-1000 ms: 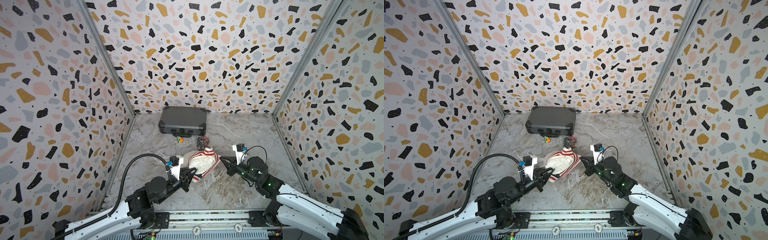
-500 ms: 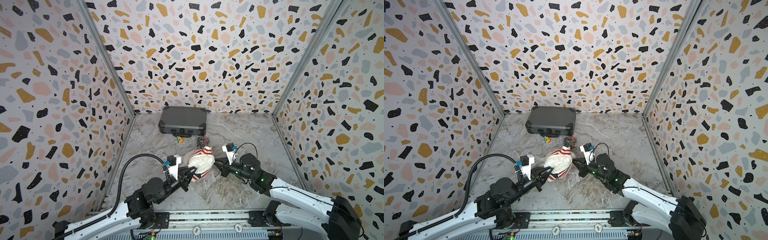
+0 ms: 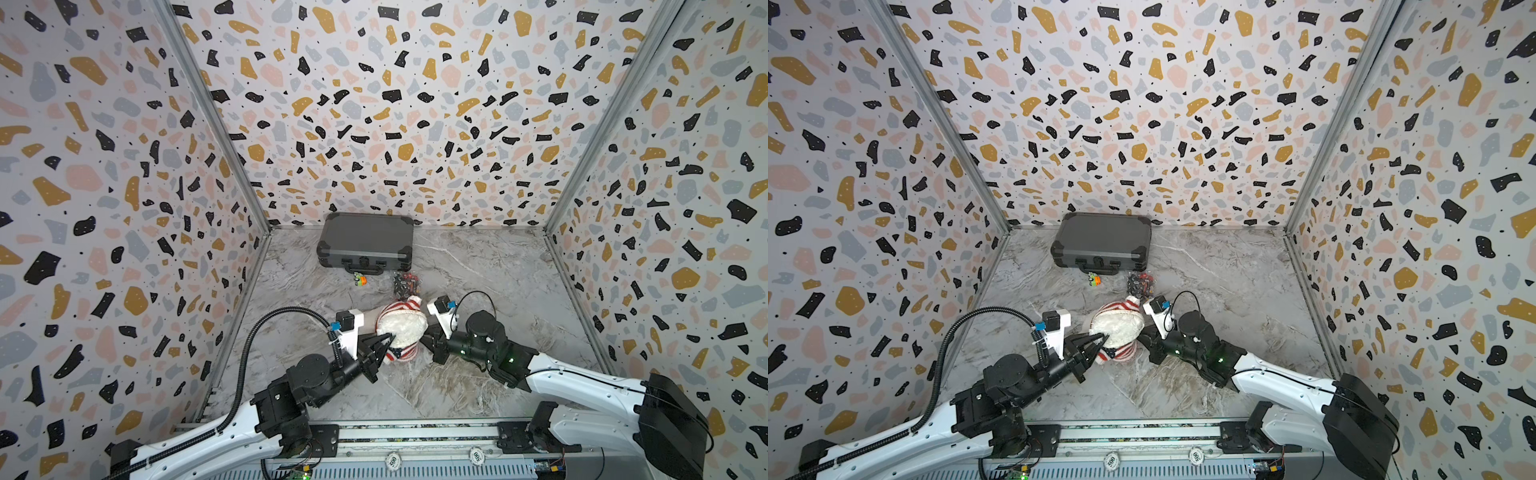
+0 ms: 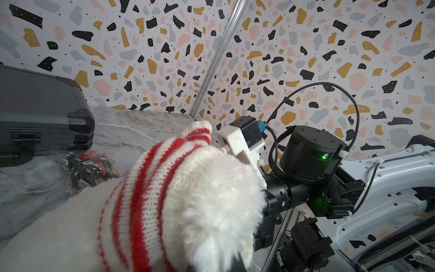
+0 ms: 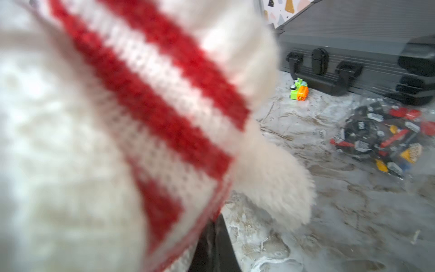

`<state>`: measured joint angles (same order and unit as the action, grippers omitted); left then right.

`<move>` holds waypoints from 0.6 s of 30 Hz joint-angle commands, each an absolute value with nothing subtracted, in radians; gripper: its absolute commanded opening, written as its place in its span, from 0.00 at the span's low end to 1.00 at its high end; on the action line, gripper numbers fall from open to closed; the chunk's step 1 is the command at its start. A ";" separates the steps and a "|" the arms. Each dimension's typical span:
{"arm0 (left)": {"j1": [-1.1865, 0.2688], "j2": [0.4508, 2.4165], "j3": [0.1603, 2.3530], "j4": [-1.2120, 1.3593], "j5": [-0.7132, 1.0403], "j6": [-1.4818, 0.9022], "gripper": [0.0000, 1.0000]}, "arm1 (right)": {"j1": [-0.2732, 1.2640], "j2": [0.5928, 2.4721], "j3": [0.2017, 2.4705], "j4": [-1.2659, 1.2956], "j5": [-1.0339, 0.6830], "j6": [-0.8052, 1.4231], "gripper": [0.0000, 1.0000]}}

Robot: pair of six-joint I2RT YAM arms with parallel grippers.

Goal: Dress the teddy bear

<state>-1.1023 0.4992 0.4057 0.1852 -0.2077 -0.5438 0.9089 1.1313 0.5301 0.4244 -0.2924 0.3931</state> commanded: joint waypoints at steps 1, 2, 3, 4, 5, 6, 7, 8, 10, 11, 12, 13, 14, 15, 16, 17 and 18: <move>-1.101 0.477 0.429 0.321 -0.215 -0.529 0.00 | 0.858 1.157 0.508 0.415 -0.316 0.399 0.00; -1.101 0.473 0.429 0.320 -0.213 -0.528 0.00 | 0.831 1.167 0.493 0.430 -0.343 0.420 0.00; -1.101 0.469 0.428 0.317 -0.213 -0.526 0.00 | 0.810 1.173 0.476 0.449 -0.354 0.438 0.00; -1.101 0.466 0.427 0.317 -0.212 -0.526 0.00 | 0.804 1.176 0.468 0.462 -0.352 0.446 0.00; -1.101 0.463 0.425 0.317 -0.210 -0.526 0.00 | 0.804 1.179 0.471 0.458 -0.342 0.449 0.00; -1.101 0.461 0.425 0.316 -0.209 -0.525 0.00 | 0.804 1.188 0.478 0.450 -0.336 0.450 0.00; -1.102 0.458 0.425 0.316 -0.209 -0.524 0.00 | 0.798 1.200 0.479 0.454 -0.334 0.456 0.00; -1.101 0.456 0.424 0.315 -0.209 -0.522 0.00 | 0.789 1.213 0.475 0.470 -0.343 0.468 0.00; -1.101 0.451 0.426 0.314 -0.210 -0.518 0.00 | 0.767 1.244 0.458 0.522 -0.379 0.490 0.00; -1.101 0.449 0.426 0.313 -0.210 -0.517 0.00 | 0.765 1.255 0.458 0.530 -0.386 0.492 0.00; -1.102 0.444 0.424 0.314 -0.209 -0.517 0.00 | 0.767 1.263 0.461 0.534 -0.394 0.493 0.00; -1.101 0.440 0.421 0.319 -0.207 -0.515 0.00 | 0.767 1.270 0.460 0.543 -0.400 0.497 0.00; -1.101 0.436 0.418 0.323 -0.204 -0.516 0.00 | 0.766 1.275 0.459 0.553 -0.403 0.501 0.00; -1.101 0.433 0.416 0.327 -0.200 -0.516 0.00 | 0.764 1.278 0.457 0.562 -0.410 0.504 0.00; -1.101 0.431 0.414 0.330 -0.196 -0.514 0.00 | 0.764 1.279 0.459 0.565 -0.415 0.506 0.00; -1.101 0.431 0.413 0.331 -0.195 -0.513 0.00 | 0.764 1.279 0.462 0.568 -0.423 0.505 0.00; -1.101 0.431 0.413 0.328 -0.196 -0.512 0.00 | 0.769 1.272 0.467 0.571 -0.436 0.496 0.00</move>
<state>-1.1011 0.4637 0.3950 0.1471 -0.2108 -0.5350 0.7761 1.2709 0.4770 0.5919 -0.4267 0.4904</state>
